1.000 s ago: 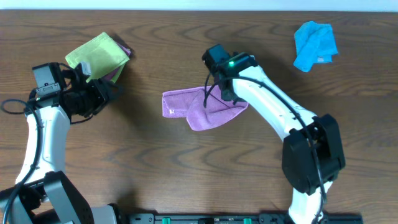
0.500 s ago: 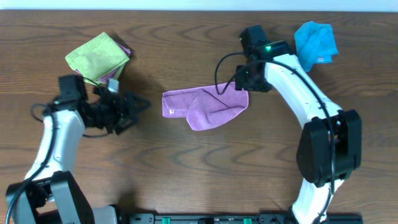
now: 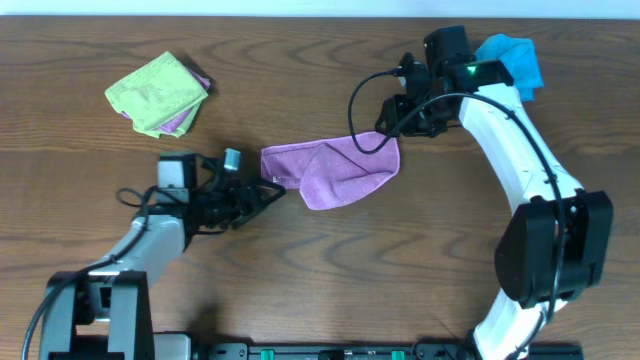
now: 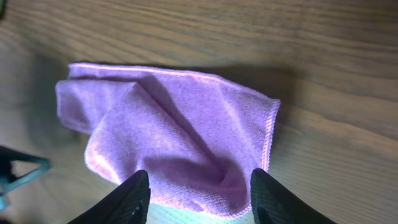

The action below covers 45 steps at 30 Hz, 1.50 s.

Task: Fold the cloth

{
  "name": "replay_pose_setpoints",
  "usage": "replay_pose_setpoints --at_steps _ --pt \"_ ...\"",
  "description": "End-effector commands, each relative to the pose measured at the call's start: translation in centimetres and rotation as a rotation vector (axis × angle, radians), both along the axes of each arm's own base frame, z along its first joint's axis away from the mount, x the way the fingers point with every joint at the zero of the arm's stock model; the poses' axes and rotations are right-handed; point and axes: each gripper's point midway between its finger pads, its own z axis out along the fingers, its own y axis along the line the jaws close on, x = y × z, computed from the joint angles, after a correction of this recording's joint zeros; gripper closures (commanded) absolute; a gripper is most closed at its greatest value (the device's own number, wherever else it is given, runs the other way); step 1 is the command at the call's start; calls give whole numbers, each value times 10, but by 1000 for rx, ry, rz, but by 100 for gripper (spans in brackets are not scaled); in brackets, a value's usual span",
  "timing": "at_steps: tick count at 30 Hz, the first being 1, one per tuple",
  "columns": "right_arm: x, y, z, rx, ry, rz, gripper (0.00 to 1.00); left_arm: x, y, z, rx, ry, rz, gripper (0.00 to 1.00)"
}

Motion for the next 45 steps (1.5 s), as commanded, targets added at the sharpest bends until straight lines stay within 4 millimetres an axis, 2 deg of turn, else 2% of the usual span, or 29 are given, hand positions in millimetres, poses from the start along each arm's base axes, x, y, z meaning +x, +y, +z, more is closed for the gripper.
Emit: replay_pose_setpoints --at_steps 1,6,12,19,25,29,37,39,41,43,45 --pt "-3 7 16 70 -26 55 48 -1 -14 -6 40 30 19 19" --pt "-5 6 15 68 -16 58 47 5 -31 -10 106 -10 32 18" --pt "-8 6 14 65 -3 60 47 10 -37 -12 140 -27 63 15" --pt "-9 6 14 65 -1 60 48 14 -51 -25 104 8 59 12" --pt "-12 5 13 62 13 61 50 14 -66 -34 56 34 41 13" --pt "-13 5 13 60 15 66 50 14 -77 -33 34 37 39 15" --pt "-15 4 12 58 24 66 51 8 -93 -41 58 40 38 20" --pt "-16 4 12 58 27 66 51 9 -94 -41 56 34 35 24" --pt "-17 4 11 53 29 72 52 10 -94 -41 58 31 39 32" --pt "-18 2 10 41 32 75 52 10 -94 -40 56 26 39 48" --pt "-18 -5 7 -4 33 64 52 11 -96 -37 45 15 33 76"
